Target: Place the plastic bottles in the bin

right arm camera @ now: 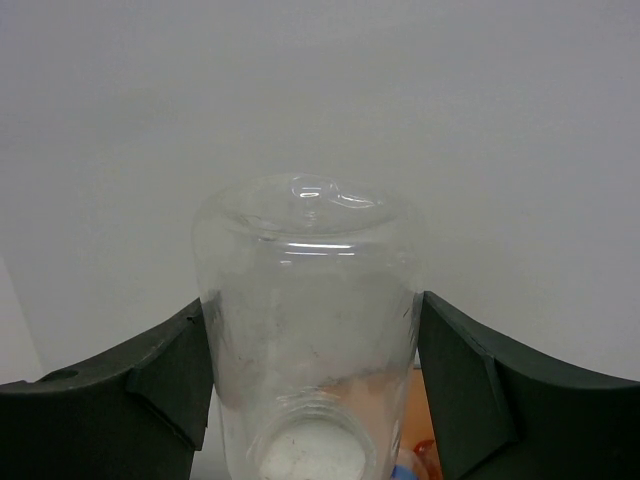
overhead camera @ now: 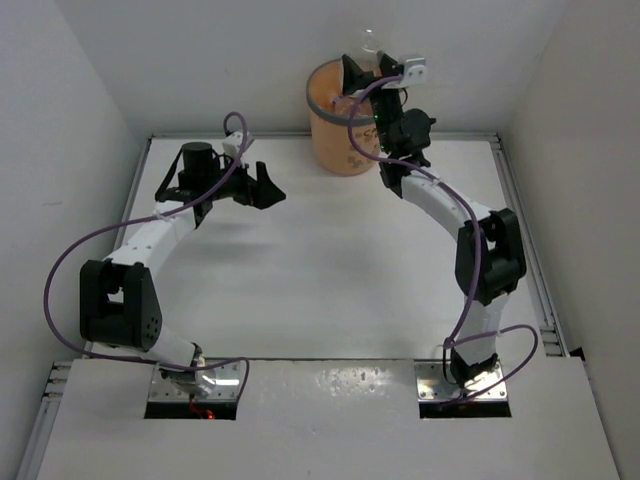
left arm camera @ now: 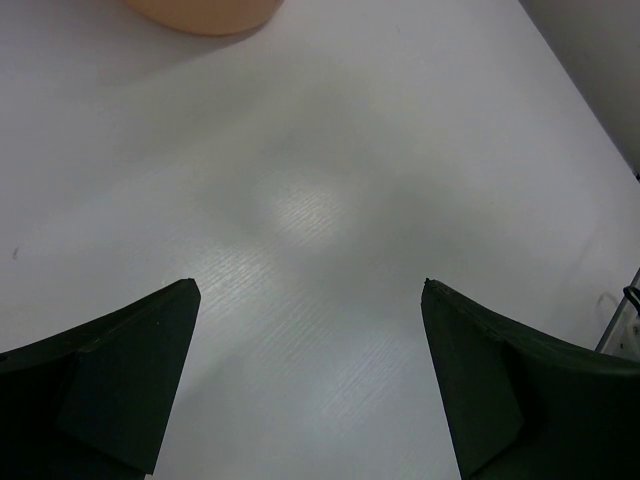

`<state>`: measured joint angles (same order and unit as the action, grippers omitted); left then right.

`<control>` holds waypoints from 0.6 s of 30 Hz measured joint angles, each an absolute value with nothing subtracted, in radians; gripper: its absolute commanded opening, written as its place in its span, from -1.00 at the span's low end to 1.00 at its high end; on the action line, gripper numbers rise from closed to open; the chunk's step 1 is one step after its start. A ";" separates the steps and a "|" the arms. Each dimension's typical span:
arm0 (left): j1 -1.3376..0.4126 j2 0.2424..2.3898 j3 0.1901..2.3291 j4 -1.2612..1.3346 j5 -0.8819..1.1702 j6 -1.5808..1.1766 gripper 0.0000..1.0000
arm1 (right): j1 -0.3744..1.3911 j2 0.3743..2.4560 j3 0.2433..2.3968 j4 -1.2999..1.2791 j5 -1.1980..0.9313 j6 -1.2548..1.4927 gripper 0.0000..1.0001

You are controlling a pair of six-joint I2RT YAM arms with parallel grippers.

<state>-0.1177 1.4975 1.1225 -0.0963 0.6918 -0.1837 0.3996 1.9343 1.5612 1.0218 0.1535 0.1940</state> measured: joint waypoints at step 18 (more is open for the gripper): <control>-0.097 1.497 1.120 -0.094 0.711 -0.184 1.00 | 0.414 1.901 1.681 1.036 0.162 0.188 -0.34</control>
<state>-0.0971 1.4975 1.1198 -0.0944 0.7109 -0.1841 0.4141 1.9011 1.6810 1.0359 0.1616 0.1883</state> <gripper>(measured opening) 0.997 0.709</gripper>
